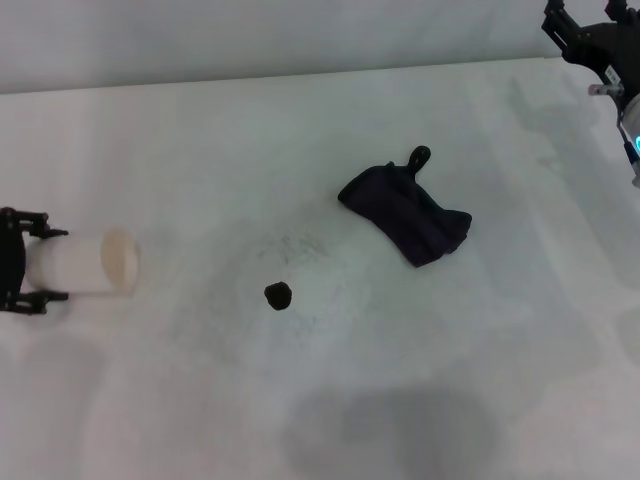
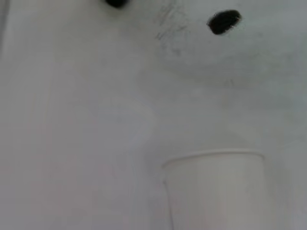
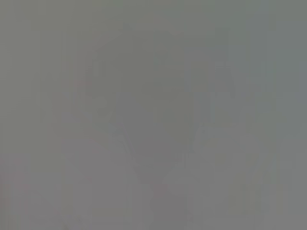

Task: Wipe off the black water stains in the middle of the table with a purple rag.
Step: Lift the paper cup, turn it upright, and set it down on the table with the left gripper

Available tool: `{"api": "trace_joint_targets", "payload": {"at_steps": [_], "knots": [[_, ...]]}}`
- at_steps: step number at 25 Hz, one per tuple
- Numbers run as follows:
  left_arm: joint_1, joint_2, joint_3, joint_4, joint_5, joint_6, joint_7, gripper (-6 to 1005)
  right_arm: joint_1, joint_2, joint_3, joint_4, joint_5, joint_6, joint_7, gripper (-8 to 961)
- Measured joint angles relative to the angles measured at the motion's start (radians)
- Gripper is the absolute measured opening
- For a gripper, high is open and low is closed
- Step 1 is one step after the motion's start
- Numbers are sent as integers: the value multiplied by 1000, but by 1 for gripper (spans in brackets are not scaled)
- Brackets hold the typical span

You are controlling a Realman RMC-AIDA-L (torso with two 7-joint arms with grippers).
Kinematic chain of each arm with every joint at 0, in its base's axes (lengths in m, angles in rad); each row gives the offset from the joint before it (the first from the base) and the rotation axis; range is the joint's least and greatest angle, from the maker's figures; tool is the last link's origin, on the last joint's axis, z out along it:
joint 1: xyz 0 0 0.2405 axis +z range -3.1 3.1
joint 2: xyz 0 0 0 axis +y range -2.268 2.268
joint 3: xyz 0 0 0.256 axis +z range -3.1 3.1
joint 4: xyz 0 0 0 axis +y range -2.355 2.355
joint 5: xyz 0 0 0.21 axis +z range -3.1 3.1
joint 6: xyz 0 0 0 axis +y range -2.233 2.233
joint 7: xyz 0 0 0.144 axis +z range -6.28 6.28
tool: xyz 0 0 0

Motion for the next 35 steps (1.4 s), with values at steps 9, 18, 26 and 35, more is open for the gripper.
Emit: {"api": "trace_joint_targets", "payload": {"at_steps": [9,18,26,35], "knots": [[28,0,0,1,-183,20,-71,712,-5,0,-9,0,-4,9,0,857],[203,2,0,155,-617,47,-135,709,-6,0,-12,-6,-7,16,0,857],[415,-1,-1,533,-1032,-51,61,709,-25,0,-12,-14,-8,53,0,857],[521,-12,-3,822,-1326,-241,162,708,-31,0,-12,-15,-7,110,0,857]]}}
